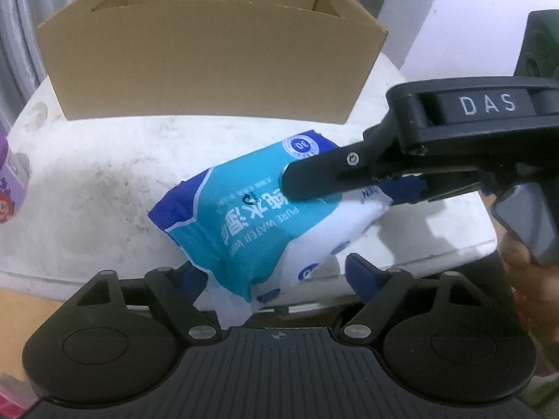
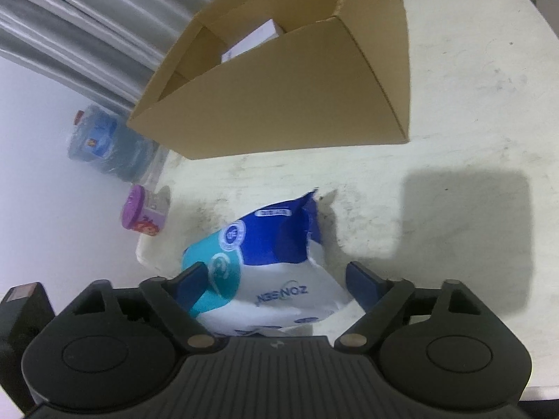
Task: Organize objects
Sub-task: 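Lift the wet-wipes pack with the right gripper toward the cardboard box, then hold the wet-wipes pack in the right gripper above the table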
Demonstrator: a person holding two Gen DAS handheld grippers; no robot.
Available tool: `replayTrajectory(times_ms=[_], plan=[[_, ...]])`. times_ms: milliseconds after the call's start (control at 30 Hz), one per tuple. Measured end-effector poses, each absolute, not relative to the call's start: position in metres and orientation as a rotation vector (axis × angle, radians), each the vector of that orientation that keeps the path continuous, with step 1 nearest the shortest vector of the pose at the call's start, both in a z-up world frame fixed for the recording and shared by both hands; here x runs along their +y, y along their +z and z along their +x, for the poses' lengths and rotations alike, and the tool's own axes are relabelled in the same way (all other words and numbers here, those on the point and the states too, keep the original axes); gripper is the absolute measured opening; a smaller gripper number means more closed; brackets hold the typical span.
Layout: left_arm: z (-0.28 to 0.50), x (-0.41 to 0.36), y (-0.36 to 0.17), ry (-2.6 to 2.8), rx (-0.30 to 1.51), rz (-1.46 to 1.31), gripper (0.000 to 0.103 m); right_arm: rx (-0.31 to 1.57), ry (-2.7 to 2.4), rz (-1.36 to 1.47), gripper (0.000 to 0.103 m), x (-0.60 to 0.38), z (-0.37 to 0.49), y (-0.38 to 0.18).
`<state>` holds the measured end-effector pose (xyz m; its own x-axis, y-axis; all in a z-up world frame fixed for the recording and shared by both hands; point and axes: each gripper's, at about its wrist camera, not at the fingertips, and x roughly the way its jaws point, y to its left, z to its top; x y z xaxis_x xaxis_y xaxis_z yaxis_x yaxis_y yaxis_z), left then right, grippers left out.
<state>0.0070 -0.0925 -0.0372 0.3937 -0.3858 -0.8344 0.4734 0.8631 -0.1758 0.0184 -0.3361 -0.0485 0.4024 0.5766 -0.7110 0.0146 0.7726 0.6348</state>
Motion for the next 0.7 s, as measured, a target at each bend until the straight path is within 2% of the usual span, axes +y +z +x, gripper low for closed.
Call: replayTrajectory(times_ms=[333, 700], plan=[[0.009, -0.092, -0.036, -0.531, 1.025, 0.067, 0.071, 1.097, 0.396, 0.592, 0.080, -0.330, 0.016, -0.042], [0.003, -0.096, -0.035, -0.494, 1.026, 0.058, 0.071, 1.066, 0.414, 0.524, 0.079, -0.317, 0.018, -0.037]])
